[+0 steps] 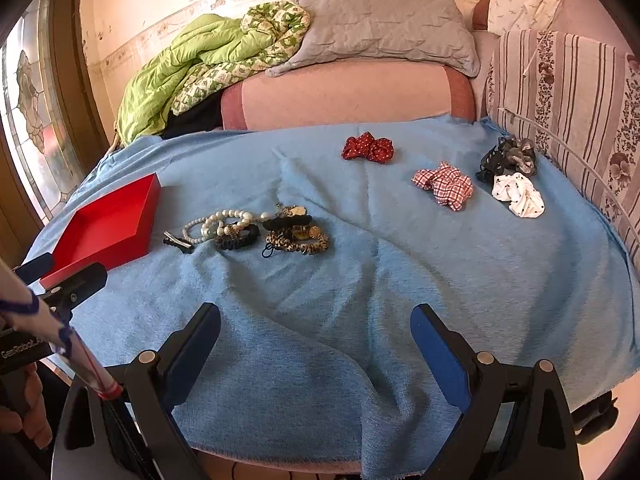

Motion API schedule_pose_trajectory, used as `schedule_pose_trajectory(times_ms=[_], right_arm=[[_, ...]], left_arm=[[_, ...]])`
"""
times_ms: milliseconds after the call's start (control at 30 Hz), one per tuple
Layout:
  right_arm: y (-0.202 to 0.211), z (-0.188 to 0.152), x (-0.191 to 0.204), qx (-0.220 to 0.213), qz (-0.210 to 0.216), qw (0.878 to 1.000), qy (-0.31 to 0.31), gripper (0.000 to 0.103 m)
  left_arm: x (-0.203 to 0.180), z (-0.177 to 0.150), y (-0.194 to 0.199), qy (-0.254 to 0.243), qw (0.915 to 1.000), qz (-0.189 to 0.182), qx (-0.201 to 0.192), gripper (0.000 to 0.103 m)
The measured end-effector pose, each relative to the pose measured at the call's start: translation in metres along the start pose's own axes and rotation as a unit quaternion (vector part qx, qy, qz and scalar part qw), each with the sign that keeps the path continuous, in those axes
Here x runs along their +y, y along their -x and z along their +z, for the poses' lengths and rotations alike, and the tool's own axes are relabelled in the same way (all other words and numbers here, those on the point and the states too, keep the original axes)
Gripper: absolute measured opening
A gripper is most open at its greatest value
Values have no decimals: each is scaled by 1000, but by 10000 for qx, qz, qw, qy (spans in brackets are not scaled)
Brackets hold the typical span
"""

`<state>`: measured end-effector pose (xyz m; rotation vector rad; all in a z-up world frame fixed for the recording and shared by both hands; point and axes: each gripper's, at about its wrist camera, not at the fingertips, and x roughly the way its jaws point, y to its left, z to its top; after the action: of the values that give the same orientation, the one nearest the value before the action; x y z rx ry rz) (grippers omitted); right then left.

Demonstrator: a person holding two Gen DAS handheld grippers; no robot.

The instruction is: Organize jewelry

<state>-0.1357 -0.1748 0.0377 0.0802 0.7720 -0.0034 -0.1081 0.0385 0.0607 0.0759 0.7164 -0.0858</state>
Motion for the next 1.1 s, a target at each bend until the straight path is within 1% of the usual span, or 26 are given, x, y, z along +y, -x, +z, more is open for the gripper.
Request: schedule_pose_trajectory(times_ms=[167, 233, 400, 433, 467, 500, 533, 567, 633, 733, 767, 867, 933, 967, 1000, 1067, 1100], right_arm=[[-7, 3, 0, 41, 76, 10000, 17, 98], [-11, 6, -2, 3, 123, 9999, 16, 94], [-30, 21, -14, 209, 596, 9977, -247, 76], [-34, 25, -16, 242, 640, 9972, -305, 75], [-40, 30, -21, 307, 768, 9957, -427, 72], [-48, 35, -25, 366, 948, 9933, -545, 66], [-57, 41, -30, 504, 1156, 9893, -731, 63], [-64, 44, -34, 605, 1233, 9864, -904, 59], [-80, 49, -46, 802, 1324, 9782, -1381, 59], [-106, 50, -59, 1132, 1705, 9565, -2079, 59], [-110, 50, -60, 1226, 1782, 9514, -2193, 58], [-129, 49, -56, 1497, 1828, 9409, -2426, 56], [-140, 48, -55, 1624, 1879, 9360, -2493, 54], [-145, 48, -54, 1685, 1844, 9346, -2531, 46], [-148, 49, -55, 1665, 1809, 9354, -2540, 30], [-149, 52, -55, 1578, 1873, 9378, -2459, 8], [-142, 54, -56, 1402, 1801, 9437, -2395, 8]], left_arm=[[15, 1, -15, 69, 9996, -206, 176, 103], [23, 3, -22, 54, 9993, -313, 220, 103], [44, 5, -42, 147, 9981, -516, 306, 102], [47, 6, -45, 165, 9980, -523, 324, 97], [50, 5, -50, 186, 9978, -528, 360, 87], [52, 5, -55, 232, 9971, -600, 412, 81], [53, 5, -58, 246, 9964, -645, 486, 75], [54, 4, -62, 273, 9958, -694, 536, 74], [52, 5, -67, 215, 9955, -706, 588, 74], [47, 7, -68, 146, 9956, -766, 521, 74], [46, 8, -68, 120, 9957, -765, 510, 74], [43, 9, -72, 114, 9952, -805, 547, 74], [42, 10, -74, 109, 9947, -851, 559, 74], [40, 10, -74, 103, 9945, -877, 565, 74], [39, 10, -75, 95, 9943, -904, 560, 74], [37, 10, -74, 91, 9938, -972, 528, 74], [36, 10, -74, 86, 9937, -997, 509, 74]])
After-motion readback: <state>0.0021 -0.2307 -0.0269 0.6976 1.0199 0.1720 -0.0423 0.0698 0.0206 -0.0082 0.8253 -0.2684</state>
